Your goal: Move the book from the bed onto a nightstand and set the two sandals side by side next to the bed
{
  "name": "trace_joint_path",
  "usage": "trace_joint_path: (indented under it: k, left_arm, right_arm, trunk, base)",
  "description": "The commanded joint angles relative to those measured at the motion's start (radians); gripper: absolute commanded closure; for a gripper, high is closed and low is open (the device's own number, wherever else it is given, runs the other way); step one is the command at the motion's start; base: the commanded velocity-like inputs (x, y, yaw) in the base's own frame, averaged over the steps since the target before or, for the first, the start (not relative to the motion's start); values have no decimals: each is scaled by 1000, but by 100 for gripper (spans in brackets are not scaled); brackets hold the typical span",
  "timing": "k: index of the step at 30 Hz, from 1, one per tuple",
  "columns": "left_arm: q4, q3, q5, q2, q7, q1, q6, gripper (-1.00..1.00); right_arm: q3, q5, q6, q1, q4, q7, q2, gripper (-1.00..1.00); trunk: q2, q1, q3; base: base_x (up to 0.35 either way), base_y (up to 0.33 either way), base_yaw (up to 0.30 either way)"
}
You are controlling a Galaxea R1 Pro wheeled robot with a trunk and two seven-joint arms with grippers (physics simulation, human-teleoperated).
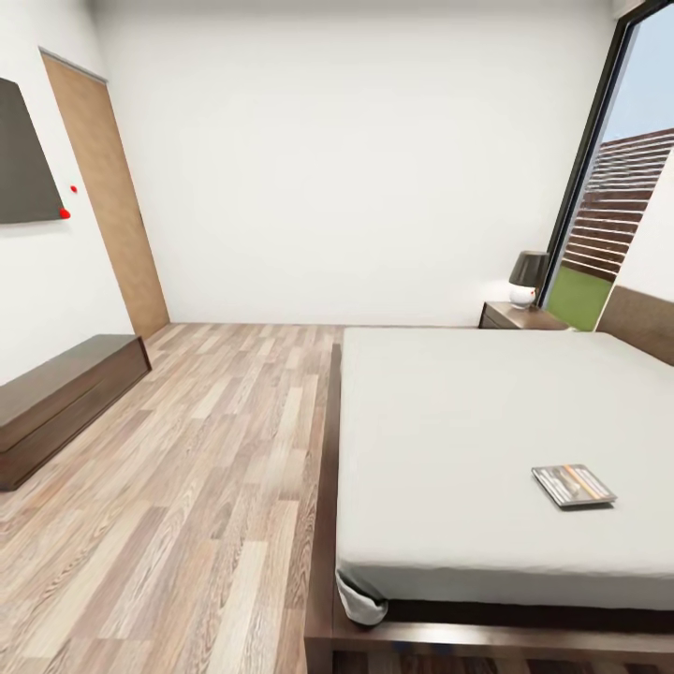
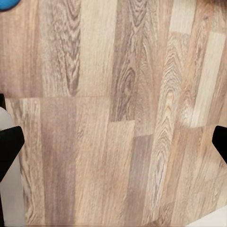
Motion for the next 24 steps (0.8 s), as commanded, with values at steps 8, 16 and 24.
trace_joint_path:
  k: [8,16,24]
  left_arm:
    - [0,-8,4,-16,4,15,-4,-100]
    - [0,-8,5,-20,3,38,-5,-100]
    - [0,-8,4,-22,1,47,-29,-100]
  right_arm:
    - [6,-1,-14,24,4,-2,1,-100]
    - [6,-1,-20,40,4,38,2,-100]
    - [5,-1,-29,46,4,154,0,-100]
  trunk:
    - [56,-31,24]
    - [112,-62,49]
    - [168,-92,74]
  base:
    - [0,0,0]
    - [0,0,0]
    - [0,0,0]
